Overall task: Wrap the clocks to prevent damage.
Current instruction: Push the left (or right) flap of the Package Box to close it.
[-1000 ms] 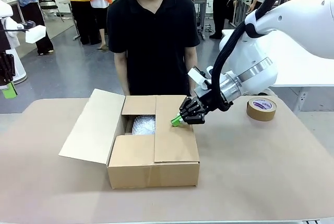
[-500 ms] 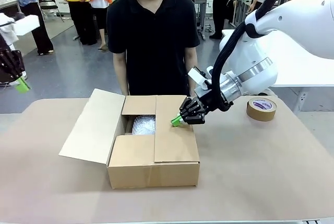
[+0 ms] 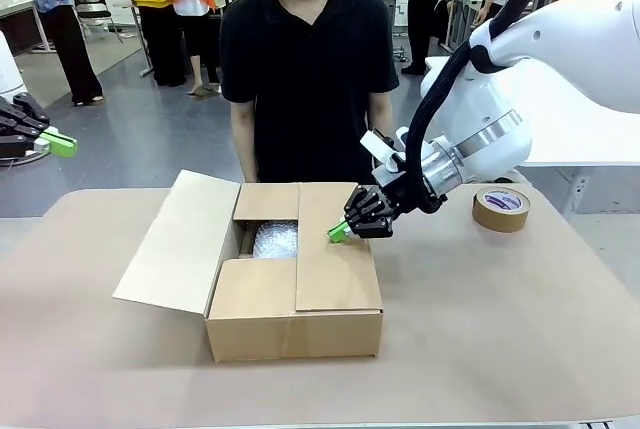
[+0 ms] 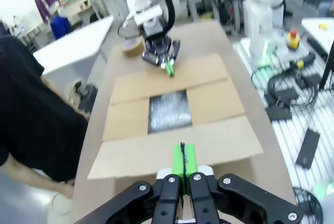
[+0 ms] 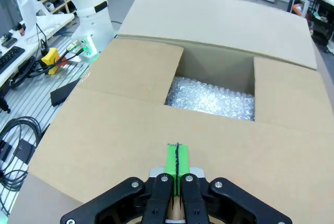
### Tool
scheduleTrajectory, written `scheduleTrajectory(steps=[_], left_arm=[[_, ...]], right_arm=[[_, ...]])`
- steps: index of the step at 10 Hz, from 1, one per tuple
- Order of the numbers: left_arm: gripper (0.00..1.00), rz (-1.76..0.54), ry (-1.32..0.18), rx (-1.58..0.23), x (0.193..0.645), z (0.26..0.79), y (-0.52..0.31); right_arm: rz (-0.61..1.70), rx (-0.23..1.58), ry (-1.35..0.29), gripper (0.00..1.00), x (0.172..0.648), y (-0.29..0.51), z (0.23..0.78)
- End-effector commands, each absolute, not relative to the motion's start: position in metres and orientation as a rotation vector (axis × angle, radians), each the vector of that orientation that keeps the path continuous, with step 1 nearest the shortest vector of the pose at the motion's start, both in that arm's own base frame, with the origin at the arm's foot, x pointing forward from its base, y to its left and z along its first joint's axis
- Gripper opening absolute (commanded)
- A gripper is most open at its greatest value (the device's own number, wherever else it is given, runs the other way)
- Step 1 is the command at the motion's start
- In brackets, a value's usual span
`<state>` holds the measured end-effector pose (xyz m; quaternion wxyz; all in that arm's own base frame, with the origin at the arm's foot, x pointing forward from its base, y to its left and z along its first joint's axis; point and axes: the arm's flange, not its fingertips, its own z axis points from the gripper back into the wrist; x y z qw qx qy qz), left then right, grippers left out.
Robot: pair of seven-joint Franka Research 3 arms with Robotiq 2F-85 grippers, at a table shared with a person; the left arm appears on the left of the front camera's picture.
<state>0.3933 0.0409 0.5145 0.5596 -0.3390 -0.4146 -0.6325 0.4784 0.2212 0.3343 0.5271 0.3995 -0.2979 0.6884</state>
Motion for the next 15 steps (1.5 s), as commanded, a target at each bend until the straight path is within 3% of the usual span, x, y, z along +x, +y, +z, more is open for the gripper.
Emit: scheduleTrajectory(steps=[1, 5, 6, 9, 12, 15], left_arm=[[0.01, -1.530, -0.927, -0.690, 0.389, 0.527, 0.043], [0.01, -1.505, -0.939, -0.737, 0.394, 0.522, 0.041], [0.01, -1.400, -0.888, -0.839, 0.429, 0.497, 0.054], [0.01, -1.227, -0.768, -1.077, 0.464, 0.410, 0.082], [0.01, -1.178, -0.754, -1.074, 0.474, 0.342, 0.085], [0.01, -1.275, -0.717, -1.094, 0.470, 0.299, 0.046]], right_arm=[[1.632, 0.957, -0.712, 0.01, 0.478, 0.221, 0.331], [1.632, 0.957, -0.712, 0.01, 0.478, 0.221, 0.331], [1.632, 0.957, -0.712, 0.01, 0.478, 0.221, 0.331], [1.632, 0.957, -0.712, 0.01, 0.478, 0.221, 0.331], [1.632, 0.957, -0.712, 0.01, 0.478, 0.221, 0.331], [1.632, 0.957, -0.712, 0.01, 0.478, 0.221, 0.331]])
